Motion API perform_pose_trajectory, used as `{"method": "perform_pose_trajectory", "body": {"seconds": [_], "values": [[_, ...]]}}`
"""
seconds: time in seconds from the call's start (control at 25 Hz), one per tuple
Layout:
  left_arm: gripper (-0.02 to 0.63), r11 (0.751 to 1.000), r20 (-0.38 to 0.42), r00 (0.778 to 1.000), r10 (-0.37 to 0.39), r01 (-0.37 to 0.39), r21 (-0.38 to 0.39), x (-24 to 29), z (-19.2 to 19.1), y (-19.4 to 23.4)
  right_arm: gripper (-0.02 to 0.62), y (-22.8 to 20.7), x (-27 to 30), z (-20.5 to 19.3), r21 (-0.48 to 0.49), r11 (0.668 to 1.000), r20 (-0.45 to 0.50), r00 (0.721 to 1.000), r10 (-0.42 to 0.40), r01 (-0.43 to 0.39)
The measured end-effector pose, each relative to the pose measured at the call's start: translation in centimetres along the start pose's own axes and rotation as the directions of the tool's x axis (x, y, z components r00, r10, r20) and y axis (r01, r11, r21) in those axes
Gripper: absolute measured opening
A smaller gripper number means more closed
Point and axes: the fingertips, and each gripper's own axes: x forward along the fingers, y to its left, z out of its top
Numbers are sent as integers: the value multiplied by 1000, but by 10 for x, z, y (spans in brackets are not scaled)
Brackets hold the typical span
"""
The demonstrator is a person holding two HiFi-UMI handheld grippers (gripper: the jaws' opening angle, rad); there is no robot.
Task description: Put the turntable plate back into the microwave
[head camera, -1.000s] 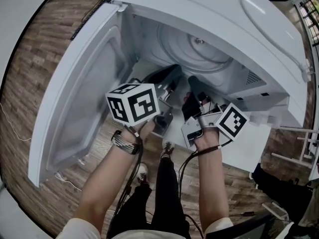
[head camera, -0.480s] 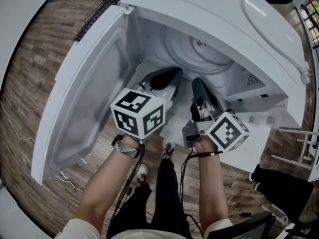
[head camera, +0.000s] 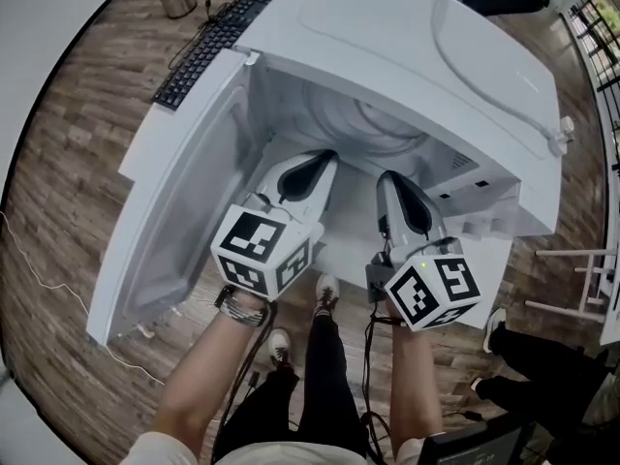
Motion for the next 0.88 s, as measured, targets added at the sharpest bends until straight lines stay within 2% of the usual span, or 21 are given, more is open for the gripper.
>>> {"method": "perform_pose_trajectory", "body": {"seconds": [0.28, 0.44, 0.68, 0.88], "values": [[5, 997, 41, 999, -19, 15, 77, -21, 26, -19, 2, 20, -25, 36, -134, 991, 66, 998, -18, 27], [5, 990, 77, 996, -35, 25, 138, -34, 48, -32, 2, 27, -40, 56, -178, 982, 111, 993, -41, 61], [5, 973, 114, 993, -41, 13, 231, -56, 79, -52, 2, 39, -64, 79, -212, 974, 145, 988, -49, 79], [5, 968, 141, 988, -67, 30, 249, -73, 102, -68, 2, 42, -93, 99, -214, 971, 167, 983, -73, 109]]}}
